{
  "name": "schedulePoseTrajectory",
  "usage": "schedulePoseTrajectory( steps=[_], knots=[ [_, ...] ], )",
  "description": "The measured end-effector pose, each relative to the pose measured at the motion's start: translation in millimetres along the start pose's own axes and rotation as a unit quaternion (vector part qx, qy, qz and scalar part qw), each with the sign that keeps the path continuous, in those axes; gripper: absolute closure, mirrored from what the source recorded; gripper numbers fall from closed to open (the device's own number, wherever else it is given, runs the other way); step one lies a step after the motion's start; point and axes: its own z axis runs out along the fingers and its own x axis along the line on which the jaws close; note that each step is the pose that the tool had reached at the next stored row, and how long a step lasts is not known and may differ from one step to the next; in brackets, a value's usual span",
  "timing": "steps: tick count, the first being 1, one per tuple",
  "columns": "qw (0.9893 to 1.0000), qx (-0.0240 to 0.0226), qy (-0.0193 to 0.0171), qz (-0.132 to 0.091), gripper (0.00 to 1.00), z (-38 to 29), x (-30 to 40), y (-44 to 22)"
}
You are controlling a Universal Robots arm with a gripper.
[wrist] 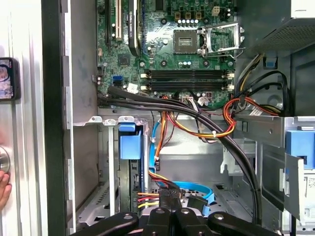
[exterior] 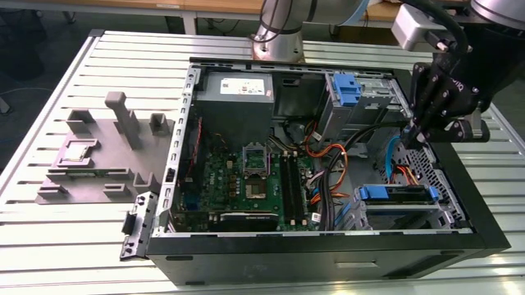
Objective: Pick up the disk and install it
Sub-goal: 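Insert the second disk wire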
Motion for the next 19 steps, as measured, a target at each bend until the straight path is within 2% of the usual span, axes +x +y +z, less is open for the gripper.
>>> schedulePoseTrajectory(
  steps=[2,6,9,12,13,14,17,19],
  knots=[
    [1.0000,-0.0025,0.0008,0.000,0.90,0.1,-2.0,-1.3],
    [0.9999,-0.0102,0.0048,0.000,0.90,0.1,-7.3,-5.8],
    [0.9998,-0.0161,0.0067,0.000,0.90,0.0,-14.7,-7.1],
    [0.9997,-0.0236,0.0103,-0.001,0.90,-0.1,-21.5,-7.7],
    [0.9996,-0.0258,0.0125,-0.001,0.90,-0.1,-22.9,-8.1],
    [0.9995,-0.0264,0.0165,-0.001,0.90,-0.1,-23.9,-8.7],
    [0.9991,-0.0258,0.0325,-0.001,0.90,-0.1,-27.3,-10.7],
    [0.9990,-0.0257,0.0373,-0.001,0.90,-0.1,-32.6,-10.8]
  ],
)
